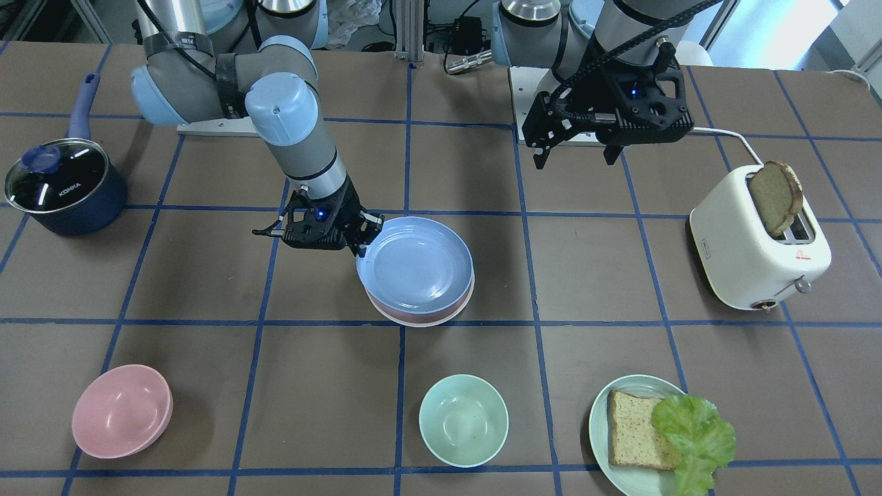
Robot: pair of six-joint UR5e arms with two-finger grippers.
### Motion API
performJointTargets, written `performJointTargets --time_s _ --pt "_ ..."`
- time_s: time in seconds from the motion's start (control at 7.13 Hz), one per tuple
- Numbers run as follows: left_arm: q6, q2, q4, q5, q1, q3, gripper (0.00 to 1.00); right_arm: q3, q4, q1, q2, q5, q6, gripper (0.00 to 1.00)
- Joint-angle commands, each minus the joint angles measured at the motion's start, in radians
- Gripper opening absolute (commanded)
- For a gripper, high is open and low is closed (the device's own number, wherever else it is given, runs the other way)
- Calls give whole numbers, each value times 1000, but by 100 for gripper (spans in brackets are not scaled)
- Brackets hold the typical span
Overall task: Stack three plates with pink and blue
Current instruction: 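Lower the light blue plate onto the pink plate and open the right gripper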
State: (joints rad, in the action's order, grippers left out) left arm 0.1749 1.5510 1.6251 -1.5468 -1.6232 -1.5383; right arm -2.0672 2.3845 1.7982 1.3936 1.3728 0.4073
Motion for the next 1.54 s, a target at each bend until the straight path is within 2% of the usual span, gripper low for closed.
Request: performJointTargets --time_s 0.0,0.42,0.56,0.7,0.84,0.98,1.12,1.26,1.4 --pt "0 3 1 1 0 1 100 1 19 3 -10 -1 -40 0" --pt "-6 3 -1 1 -1 3 100 5 31 1 -18 -4 -73 0" --pt "-12 1 1 1 -1 3 100 -1 33 0 -18 -1 -71 4" --pt "-15 1 1 1 -1 3 100 7 33 0 -34 -1 -76 22" --pt "-15 0 1 -1 -1 3 100 6 38 -3 -42 -1 -85 35" --pt "-15 1 1 1 -1 1 100 2 41 -2 -41 -4 -78 59" --pt "-15 1 1 -1 -1 1 100 16 41 -10 -39 6 -85 75" --pt "-15 0 1 -1 -1 1 100 53 33 -16 -32 14 -97 88" --pt "-15 -2 1 -1 -1 0 100 90 -16 -35 -21 40 -114 92"
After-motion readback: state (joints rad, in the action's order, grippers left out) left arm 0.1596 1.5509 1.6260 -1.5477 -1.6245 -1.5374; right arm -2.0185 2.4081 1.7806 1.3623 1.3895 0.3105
